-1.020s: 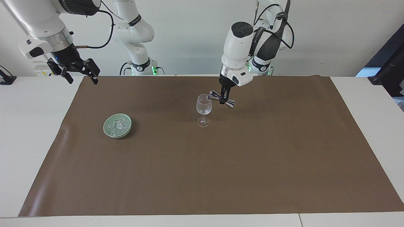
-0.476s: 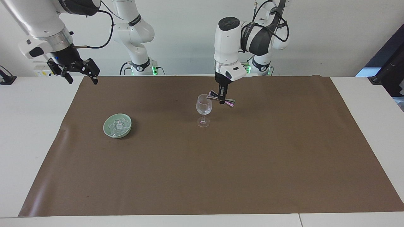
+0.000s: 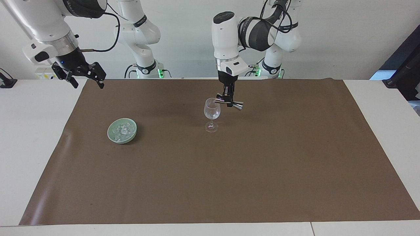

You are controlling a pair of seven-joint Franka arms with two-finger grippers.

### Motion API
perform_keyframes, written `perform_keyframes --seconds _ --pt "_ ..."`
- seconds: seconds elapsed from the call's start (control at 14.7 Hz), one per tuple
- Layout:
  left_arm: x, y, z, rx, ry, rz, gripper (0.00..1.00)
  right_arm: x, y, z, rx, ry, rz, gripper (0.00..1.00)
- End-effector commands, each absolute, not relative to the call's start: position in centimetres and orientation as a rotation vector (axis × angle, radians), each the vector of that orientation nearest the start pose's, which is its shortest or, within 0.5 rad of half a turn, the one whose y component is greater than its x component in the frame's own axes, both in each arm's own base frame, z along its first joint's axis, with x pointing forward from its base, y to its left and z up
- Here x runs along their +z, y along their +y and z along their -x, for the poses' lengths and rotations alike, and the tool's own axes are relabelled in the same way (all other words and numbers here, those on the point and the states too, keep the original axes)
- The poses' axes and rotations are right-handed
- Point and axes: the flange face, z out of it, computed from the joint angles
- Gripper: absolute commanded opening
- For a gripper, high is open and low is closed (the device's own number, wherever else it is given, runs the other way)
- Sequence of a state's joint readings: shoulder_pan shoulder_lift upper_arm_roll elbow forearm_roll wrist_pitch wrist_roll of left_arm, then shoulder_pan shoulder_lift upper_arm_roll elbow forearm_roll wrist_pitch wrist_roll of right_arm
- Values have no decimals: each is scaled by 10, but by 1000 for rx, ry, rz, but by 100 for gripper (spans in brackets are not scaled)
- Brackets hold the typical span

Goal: Pour wine and add ice with both arms
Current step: 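Tilt the jigger over the glass to pour with the left gripper, then draw the jigger back with the left gripper while the right gripper reaches the ice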

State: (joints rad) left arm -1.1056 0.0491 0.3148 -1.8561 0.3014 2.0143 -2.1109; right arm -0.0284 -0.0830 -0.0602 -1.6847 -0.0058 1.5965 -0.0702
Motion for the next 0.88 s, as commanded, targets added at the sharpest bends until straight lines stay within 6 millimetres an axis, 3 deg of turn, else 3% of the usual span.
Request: perform_keyframes --seconds 0.0,0.2,0.34,0.48,0.82 --pt "512 -411 -414 -575 -1772 2628 0 597 -51 -521 -5 -69 3113 100" --pt "513 -414 -410 -649 -1751 2619 0 573 -49 -523 -27 -103 3113 100" --pt "514 -416 -403 -666 -1720 2617 0 551 -50 -526 -38 -253 3107 100" --pt "513 -416 -403 -673 -1713 2616 0 517 -50 -535 -42 -443 3090 100" --pt "522 -408 -410 -606 -1722 2650 0 431 -45 -542 -68 -555 3077 100"
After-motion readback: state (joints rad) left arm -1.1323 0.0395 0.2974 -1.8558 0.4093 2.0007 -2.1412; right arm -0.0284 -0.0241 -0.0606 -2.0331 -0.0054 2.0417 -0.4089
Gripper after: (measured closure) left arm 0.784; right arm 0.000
